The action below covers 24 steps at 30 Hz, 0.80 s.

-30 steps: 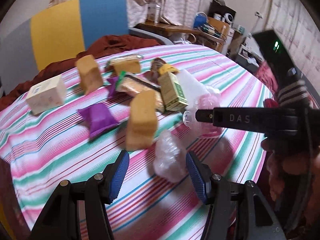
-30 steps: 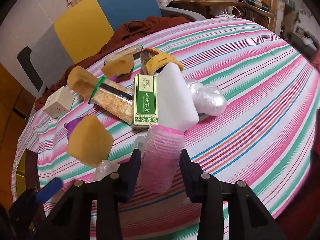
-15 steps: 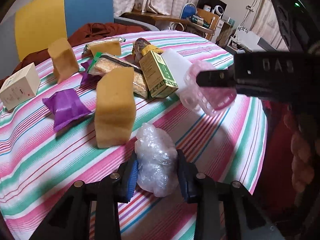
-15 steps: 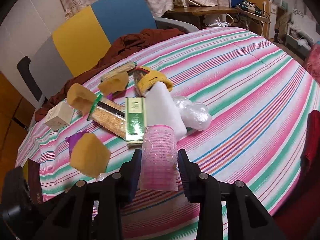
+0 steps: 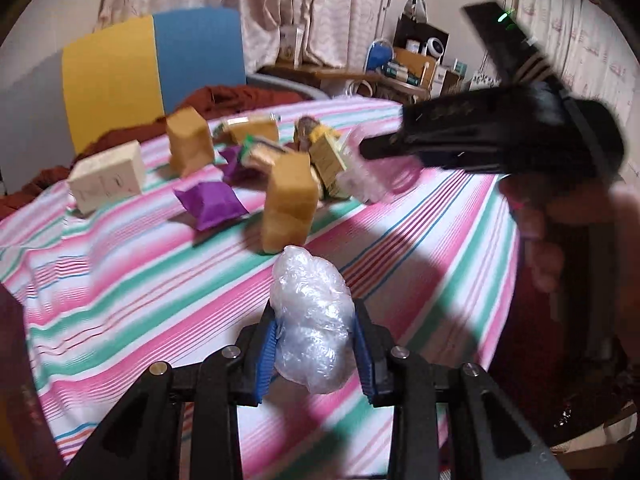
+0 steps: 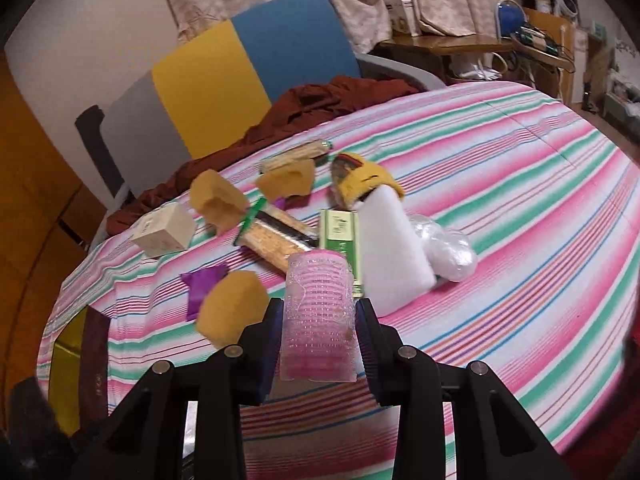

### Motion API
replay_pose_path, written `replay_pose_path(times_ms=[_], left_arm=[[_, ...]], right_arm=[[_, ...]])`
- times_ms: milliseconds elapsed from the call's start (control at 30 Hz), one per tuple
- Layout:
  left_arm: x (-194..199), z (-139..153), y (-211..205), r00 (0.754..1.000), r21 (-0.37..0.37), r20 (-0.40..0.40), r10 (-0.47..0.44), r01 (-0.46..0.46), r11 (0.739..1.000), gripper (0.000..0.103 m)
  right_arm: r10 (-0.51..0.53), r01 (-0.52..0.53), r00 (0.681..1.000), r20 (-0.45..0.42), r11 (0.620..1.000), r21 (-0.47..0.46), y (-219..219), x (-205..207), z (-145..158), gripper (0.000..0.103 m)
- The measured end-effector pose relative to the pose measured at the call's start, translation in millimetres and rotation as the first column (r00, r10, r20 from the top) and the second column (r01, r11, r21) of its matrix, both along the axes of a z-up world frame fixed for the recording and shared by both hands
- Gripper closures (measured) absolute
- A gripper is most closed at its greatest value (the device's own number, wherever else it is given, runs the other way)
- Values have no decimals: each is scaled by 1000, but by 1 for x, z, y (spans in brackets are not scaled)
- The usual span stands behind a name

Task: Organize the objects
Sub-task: 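Carry the plastic bag and pink curler to the gold tray with both tools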

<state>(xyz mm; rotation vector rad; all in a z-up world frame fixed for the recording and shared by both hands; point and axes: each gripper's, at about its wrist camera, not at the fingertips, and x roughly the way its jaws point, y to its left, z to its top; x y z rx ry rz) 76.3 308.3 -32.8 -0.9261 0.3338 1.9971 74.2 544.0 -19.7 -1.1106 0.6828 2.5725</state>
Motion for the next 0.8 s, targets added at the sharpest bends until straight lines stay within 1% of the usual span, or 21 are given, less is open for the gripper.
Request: replay_pose_path(times_ms=[267, 400, 467, 533, 633, 733, 800], left_arm=[[8, 31, -31, 998, 100, 3, 61, -61, 993, 69], [10, 43, -56, 992, 139, -13, 126, -123, 983, 69], [4, 45, -68, 987, 155, -1, 161, -159, 975, 69], [0, 50, -86, 978, 184, 30, 207, -209, 961, 69], [-3, 53, -109, 963, 196, 55, 263, -269, 943, 69], [-3, 55, -135, 944, 195, 70, 321, -329, 924, 69], [-5, 52, -150, 930, 178, 68, 360, -366, 913, 69]], right_arm=[[84, -84, 996, -36, 996, 18, -21, -5, 2, 66], [108, -107, 993, -51, 994, 20, -26, -5, 4, 66], [118, -117, 991, -57, 993, 24, -28, -6, 5, 66], [129, -128, 990, -63, 991, 26, -30, -6, 6, 67], [143, -141, 988, -66, 989, 35, -34, -6, 7, 66], [152, -150, 986, -64, 988, 39, -37, -7, 7, 66], [161, -158, 985, -66, 987, 38, -39, -8, 7, 66]])
